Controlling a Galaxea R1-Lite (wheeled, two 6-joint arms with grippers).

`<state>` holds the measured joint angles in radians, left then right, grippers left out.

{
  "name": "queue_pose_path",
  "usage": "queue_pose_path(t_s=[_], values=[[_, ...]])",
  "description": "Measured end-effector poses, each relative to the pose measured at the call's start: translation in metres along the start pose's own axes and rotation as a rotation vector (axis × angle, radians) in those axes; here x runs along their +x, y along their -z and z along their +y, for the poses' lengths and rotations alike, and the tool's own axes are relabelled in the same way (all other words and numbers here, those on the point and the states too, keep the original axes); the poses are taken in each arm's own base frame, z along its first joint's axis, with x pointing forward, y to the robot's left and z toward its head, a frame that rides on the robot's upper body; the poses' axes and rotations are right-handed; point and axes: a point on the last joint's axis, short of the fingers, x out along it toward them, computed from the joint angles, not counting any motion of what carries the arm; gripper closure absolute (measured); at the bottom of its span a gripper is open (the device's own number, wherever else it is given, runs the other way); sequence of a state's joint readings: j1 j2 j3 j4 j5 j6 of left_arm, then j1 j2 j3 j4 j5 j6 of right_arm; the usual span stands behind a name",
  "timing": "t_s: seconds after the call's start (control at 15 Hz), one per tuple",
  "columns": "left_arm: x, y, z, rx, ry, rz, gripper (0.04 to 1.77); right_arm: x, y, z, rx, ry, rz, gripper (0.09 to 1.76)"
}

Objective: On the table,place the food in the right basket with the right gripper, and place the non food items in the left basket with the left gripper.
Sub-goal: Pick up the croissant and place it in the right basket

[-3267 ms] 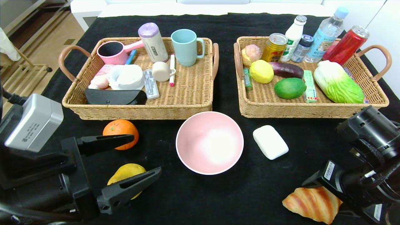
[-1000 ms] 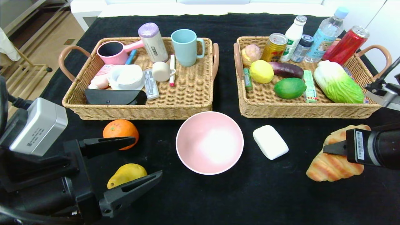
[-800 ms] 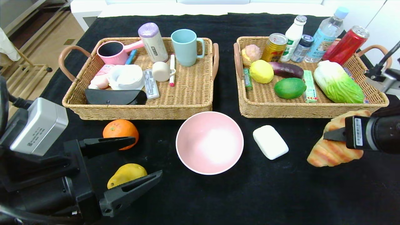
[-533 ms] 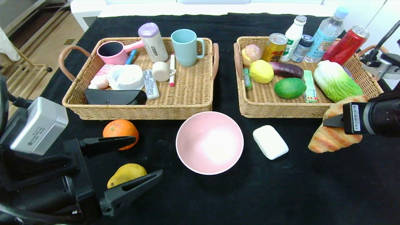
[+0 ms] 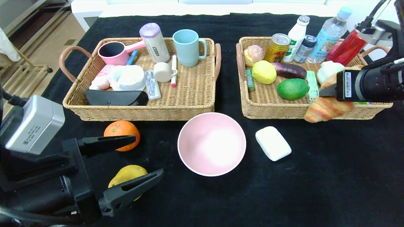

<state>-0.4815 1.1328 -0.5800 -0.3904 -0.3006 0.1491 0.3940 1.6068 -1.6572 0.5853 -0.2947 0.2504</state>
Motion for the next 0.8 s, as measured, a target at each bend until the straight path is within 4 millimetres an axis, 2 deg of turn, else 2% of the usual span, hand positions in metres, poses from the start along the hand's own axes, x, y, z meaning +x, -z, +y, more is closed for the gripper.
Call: queue_pose_path(t_s=[0.33, 0.8], values=[[0.000, 0.000, 0.000, 0.001, -0.001, -0.002, 0.09, 0.009, -0.029, 0.009, 0.022, -0.018, -0.088, 1.02], [0.000, 0.000, 0.000, 0.000, 0.000, 0.000, 0.09, 0.035, -0.052, 0.023, 0.074, -0.061, -0.236, 1.02]])
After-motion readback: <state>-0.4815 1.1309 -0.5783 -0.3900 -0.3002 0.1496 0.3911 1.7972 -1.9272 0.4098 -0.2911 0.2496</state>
